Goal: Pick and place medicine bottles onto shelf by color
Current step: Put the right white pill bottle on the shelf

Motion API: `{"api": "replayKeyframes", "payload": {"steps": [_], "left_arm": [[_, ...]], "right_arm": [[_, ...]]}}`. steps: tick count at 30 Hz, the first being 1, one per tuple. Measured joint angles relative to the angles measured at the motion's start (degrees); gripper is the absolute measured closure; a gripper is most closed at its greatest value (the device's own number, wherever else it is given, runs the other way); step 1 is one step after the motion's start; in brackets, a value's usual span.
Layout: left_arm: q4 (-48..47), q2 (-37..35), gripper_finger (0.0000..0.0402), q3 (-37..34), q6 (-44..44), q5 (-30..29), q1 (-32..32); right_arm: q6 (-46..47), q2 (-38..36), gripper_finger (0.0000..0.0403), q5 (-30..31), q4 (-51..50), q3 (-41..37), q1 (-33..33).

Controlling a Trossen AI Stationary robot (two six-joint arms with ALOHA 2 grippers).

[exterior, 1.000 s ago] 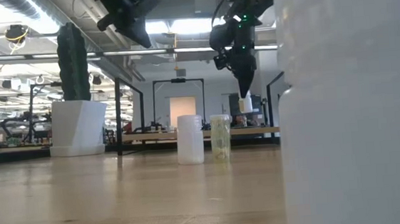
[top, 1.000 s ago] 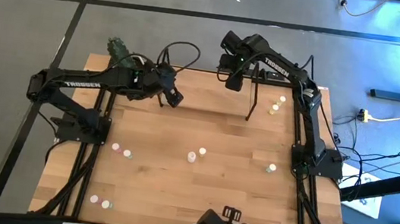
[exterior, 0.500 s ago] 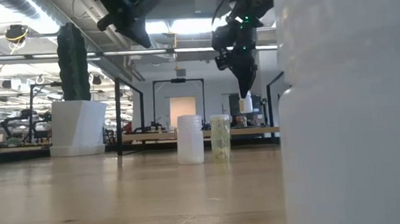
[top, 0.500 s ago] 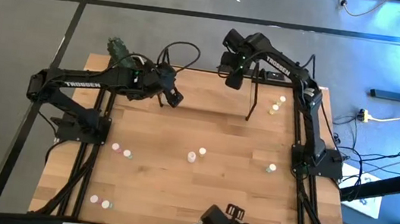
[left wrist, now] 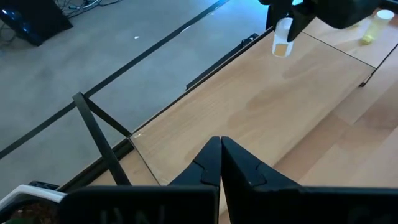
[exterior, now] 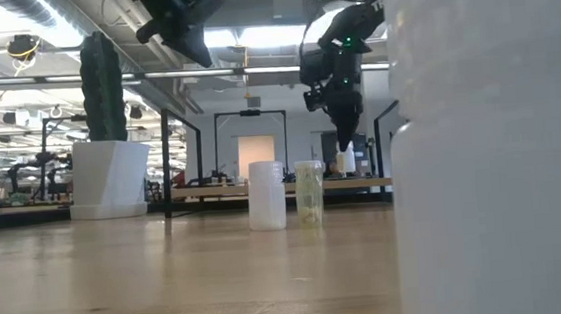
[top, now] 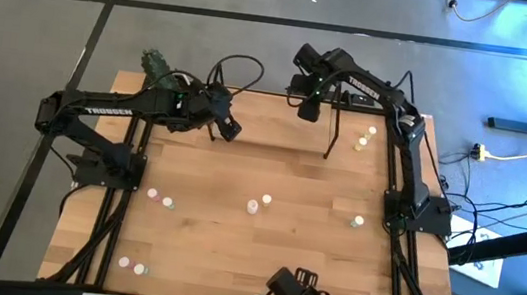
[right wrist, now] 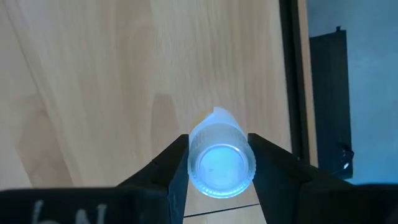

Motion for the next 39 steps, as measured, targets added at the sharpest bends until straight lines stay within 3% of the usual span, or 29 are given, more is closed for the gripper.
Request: {"api": "replayKeyframes", "payload": {"steps": [39], "left_arm": [[0.0,0.0,0.0401,0.0,0.0,0.0,0.0]], "right_arm": [[-0.1,0.0,0.0243,-0.9,4.6,-2.9,-1.8]]}}
